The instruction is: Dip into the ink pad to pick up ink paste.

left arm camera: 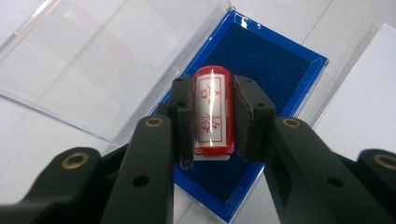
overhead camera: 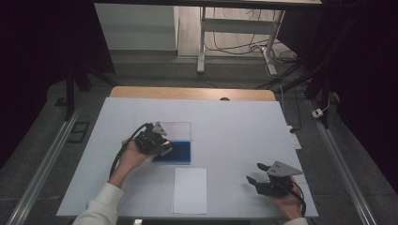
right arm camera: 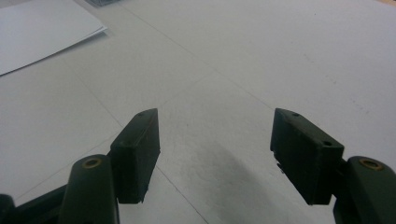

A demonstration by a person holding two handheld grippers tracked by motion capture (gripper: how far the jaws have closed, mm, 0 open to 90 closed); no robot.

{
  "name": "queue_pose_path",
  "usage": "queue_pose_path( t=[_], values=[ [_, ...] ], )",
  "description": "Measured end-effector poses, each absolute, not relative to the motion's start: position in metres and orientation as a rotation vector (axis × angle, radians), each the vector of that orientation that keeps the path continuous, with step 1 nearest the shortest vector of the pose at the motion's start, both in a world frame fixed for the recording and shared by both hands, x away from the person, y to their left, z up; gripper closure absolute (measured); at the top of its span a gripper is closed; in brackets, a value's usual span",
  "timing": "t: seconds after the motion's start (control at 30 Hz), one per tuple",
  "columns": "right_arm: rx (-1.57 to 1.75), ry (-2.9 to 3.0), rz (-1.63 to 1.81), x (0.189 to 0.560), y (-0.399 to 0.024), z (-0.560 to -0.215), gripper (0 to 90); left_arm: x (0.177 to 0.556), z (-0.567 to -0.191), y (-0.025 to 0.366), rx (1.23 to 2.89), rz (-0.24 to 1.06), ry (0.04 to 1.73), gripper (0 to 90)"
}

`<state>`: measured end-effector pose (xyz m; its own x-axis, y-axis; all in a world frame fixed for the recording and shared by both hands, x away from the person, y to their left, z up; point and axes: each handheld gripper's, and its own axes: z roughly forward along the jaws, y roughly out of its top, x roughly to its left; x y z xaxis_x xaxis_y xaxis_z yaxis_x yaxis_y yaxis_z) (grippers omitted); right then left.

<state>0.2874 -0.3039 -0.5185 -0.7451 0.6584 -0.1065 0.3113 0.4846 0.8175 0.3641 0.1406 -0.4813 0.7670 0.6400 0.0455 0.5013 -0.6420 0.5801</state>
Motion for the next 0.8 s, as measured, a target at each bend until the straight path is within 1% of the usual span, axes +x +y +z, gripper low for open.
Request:
queue_pose_path(
  t=[0.13, 0.33, 0.8],
  values=[
    [0.805, 2.329, 1.153, 0.2874, -0.3040, -0.5185, 32.3, 0.3638, -0.4817, 0.1393, 2.412, 0.341, 0.857, 70.6],
    [0.806, 2.332, 1.139, 0.2874, -0.3038, -0.5185, 32.3, 0.3612, -0.4808, 0.1338, 2.447, 0.389, 0.848, 70.4],
    [0.801, 2.331, 1.142, 0.2874, -0.3038, -0.5183, 32.4, 0.3621, -0.4837, 0.1322, 2.466, 0.386, 0.863, 70.2]
  ],
)
